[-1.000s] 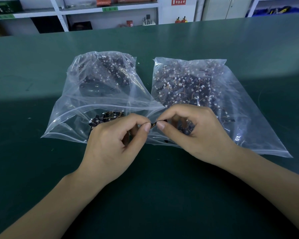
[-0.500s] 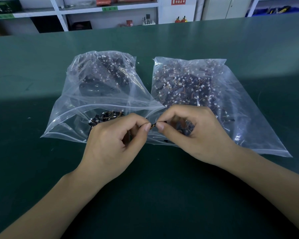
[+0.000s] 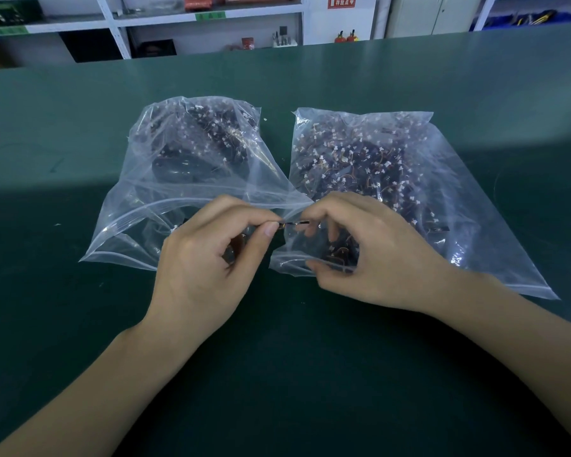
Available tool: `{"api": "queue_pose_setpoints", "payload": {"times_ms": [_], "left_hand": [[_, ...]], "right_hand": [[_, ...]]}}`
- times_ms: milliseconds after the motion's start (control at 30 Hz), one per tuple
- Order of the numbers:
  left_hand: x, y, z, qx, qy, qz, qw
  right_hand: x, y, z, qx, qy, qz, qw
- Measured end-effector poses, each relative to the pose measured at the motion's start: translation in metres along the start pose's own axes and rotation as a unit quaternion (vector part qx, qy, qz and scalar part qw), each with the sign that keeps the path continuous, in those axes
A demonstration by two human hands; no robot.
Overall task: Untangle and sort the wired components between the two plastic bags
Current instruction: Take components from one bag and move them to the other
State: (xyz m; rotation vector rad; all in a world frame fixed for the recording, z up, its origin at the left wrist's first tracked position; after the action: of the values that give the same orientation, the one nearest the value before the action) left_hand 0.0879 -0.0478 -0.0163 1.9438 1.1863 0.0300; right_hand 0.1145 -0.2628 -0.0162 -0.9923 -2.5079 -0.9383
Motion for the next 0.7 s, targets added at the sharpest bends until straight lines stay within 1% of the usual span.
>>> {"api": "queue_pose_setpoints", "payload": {"times_ms": [100,233,367,567,633,700], "left_hand": [[0.0,0.0,0.0,0.001,-0.009,0.014,1.0],[-0.003,-0.002,0.002,0.024,-0.017,0.052,0.998],[-0.002,-0.004,0.007,0.047,0.048,0.083,0.994],[-0.012,-0.001,0.013,0.024,0.16,0.123,0.979],[-0.013,-0.001,0.017,0.041,0.191,0.132,0.972],[-0.012,-0.003,0.021,0.074,0.202,0.137,0.967]], "right_hand": [[0.0,0.0,-0.003,-0.002,0.001,-0.012,1.0],[-0.001,0.0,-0.005,-0.04,0.038,-0.017,0.998],[-0.001,-0.003,-0.003,-0.054,0.049,-0.016,0.997],[0.002,-0.002,0.0,-0.061,0.075,-0.024,0.995],[0.003,-0.002,0.001,-0.057,0.078,-0.023,0.995],[0.004,-0.002,0.001,-0.05,0.078,-0.015,0.996]]}}
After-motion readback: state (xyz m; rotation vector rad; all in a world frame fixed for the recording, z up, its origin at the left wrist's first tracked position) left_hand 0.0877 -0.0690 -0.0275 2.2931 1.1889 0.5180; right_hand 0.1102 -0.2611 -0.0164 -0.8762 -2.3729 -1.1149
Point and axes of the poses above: each hand's wrist, its own y-axis towards the middle knuckle, its own z-axis out of the palm, x = y × z, the point moved 3 cm from there along y, towards the middle knuckle, and after that the axes turned 7 degrees about y, right-handed, at the moved point
